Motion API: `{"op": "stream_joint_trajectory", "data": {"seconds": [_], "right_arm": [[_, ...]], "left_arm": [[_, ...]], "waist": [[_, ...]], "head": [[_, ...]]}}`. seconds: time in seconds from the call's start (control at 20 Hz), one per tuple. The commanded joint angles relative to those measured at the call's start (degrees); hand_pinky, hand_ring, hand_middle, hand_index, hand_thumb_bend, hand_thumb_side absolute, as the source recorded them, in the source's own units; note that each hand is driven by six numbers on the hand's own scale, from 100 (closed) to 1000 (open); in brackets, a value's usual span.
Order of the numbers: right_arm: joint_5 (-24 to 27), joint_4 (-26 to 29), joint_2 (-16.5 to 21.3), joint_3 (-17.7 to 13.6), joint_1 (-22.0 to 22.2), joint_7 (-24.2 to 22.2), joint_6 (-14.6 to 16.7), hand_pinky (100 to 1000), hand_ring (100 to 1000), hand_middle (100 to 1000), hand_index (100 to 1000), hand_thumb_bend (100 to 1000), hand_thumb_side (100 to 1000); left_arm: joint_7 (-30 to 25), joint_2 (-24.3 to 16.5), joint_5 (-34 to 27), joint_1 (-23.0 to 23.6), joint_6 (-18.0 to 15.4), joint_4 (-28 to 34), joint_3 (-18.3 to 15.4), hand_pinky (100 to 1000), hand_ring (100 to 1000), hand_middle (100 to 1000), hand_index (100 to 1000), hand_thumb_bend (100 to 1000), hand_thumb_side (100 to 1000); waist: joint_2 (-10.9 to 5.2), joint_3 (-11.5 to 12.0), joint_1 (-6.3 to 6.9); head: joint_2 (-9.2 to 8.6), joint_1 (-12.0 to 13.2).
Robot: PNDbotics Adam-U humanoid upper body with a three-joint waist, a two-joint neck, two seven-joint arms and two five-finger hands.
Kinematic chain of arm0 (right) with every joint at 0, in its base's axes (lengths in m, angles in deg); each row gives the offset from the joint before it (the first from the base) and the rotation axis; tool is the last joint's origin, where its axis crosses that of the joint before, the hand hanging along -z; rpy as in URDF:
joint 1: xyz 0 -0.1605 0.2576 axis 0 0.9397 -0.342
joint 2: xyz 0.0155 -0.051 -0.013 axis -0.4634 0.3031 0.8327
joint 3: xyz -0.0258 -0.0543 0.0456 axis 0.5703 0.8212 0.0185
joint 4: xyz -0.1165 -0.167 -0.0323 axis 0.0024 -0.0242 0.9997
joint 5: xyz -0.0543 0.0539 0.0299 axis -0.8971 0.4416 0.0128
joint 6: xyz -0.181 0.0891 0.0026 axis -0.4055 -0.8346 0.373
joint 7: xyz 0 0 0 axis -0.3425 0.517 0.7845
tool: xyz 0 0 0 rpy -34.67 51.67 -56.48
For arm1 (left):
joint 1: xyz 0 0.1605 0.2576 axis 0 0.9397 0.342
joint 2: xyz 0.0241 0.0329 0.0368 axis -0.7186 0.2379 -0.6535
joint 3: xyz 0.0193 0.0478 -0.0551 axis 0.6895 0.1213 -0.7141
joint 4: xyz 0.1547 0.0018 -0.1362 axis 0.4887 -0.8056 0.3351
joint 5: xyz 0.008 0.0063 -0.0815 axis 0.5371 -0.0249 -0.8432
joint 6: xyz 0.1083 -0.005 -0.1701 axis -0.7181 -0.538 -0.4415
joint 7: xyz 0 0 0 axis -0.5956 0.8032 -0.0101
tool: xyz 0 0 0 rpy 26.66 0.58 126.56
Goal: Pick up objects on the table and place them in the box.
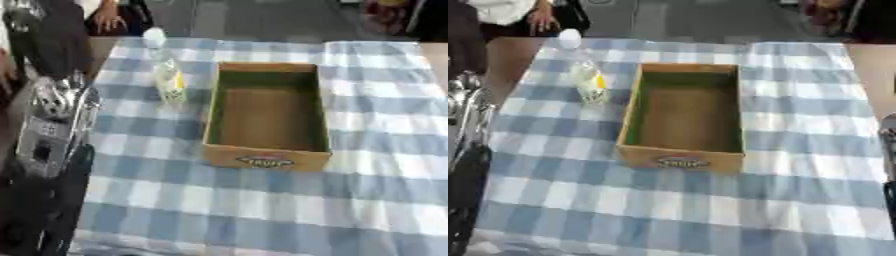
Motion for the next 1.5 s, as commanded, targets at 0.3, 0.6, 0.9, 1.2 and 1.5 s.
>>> {"op": "stream_joint_trajectory", "data": {"seconds": [0.3, 0.6, 0.9, 1.2, 1.5], "right_arm": [[-0.46, 0.96, 0.02, 0.17, -2.11, -0.28, -1.68, 670, 796, 824, 823, 100, 1000], [-0.67, 0.96, -0.28, 0.35, -2.04, -0.13, -2.47, 666, 794, 823, 822, 100, 1000], [-0.08, 0.96, 0.00, -0.09, -1.03, 0.53, -3.33, 665, 792, 823, 821, 100, 1000], [0.49, 0.96, 0.49, 0.09, -0.45, 0.31, -4.01, 665, 795, 822, 825, 100, 1000], [0.95, 0.96, 0.59, 0.36, -0.25, -0.09, -4.56, 669, 797, 823, 826, 100, 1000]], "left_arm": [[0.24, -1.11, 0.57, -0.93, 0.07, 0.81, -0.44, 881, 747, 849, 906, 415, 963], [-1.52, -1.80, 4.94, -0.89, 2.90, -0.39, -1.17, 899, 760, 873, 930, 483, 954], [-6.96, -7.69, 17.57, -4.04, 13.08, -7.02, -1.35, 907, 765, 883, 951, 560, 910], [-14.24, -15.41, 25.38, -8.98, 17.17, -14.92, 1.29, 903, 775, 888, 956, 617, 880], [-21.53, -20.40, 28.07, -13.02, 17.86, -23.13, 4.26, 886, 783, 954, 981, 789, 773]], "waist": [[-1.17, -0.03, -0.05], [-0.94, -0.38, -0.20], [-1.55, -0.39, 0.28], [-2.41, -0.38, 1.07], [-2.96, -0.69, 1.60]], "head": [[-0.75, 0.12], [-0.76, 0.34], [-0.34, 0.18], [0.05, 0.22], [0.01, 0.62]]}}
